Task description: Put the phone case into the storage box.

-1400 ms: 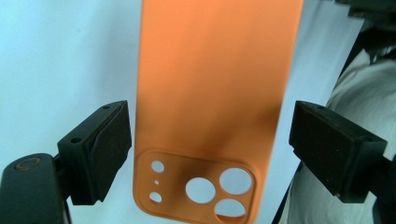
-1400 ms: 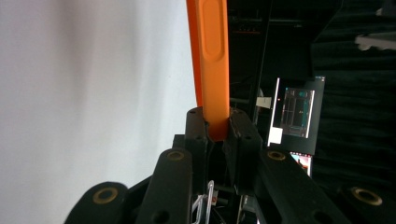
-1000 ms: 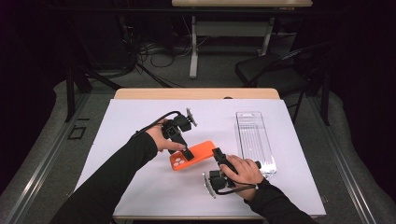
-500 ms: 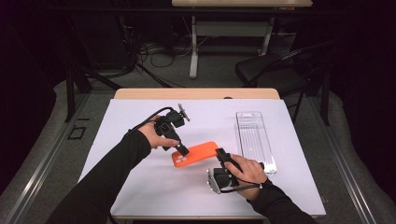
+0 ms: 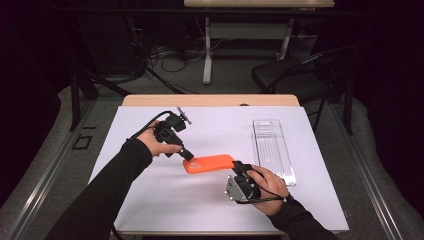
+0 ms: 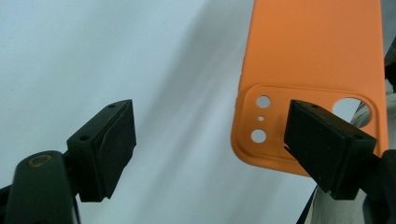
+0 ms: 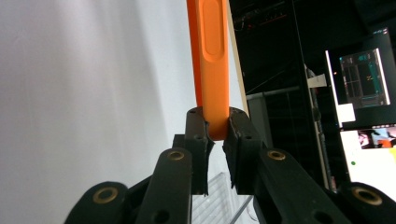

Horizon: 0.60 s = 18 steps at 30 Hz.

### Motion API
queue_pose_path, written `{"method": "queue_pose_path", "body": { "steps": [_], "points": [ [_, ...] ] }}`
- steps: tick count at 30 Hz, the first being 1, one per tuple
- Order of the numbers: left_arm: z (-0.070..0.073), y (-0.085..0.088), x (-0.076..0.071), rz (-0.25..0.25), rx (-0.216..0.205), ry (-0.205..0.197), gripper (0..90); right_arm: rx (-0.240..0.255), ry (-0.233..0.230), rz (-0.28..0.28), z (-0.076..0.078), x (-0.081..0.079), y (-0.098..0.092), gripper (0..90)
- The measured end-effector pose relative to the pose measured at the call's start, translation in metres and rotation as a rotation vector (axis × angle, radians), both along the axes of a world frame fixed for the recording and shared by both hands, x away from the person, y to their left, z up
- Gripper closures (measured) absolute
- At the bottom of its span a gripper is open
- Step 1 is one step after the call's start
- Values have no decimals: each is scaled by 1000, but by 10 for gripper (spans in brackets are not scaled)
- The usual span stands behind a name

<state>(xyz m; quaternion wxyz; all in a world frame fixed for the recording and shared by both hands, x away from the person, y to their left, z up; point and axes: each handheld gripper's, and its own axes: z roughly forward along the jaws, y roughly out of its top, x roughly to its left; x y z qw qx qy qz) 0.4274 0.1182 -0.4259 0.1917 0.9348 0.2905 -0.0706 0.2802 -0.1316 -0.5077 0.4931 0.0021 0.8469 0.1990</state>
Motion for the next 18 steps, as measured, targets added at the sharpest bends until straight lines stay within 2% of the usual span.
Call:
{"method": "queue_pose_path", "body": {
  "steps": [7, 9, 18],
  "points": [
    [1, 7, 0, 15, -7, -21, 239, 42, 27, 2, 2, -2, -3, 810],
    [1, 7, 0, 16, -12, -19, 286, 63, 40, 2, 3, -2, -4, 810],
    [2, 13, -2, 44, -9, -79, 508, 130, 82, -12, 5, 1, -11, 810]
  ]
}}
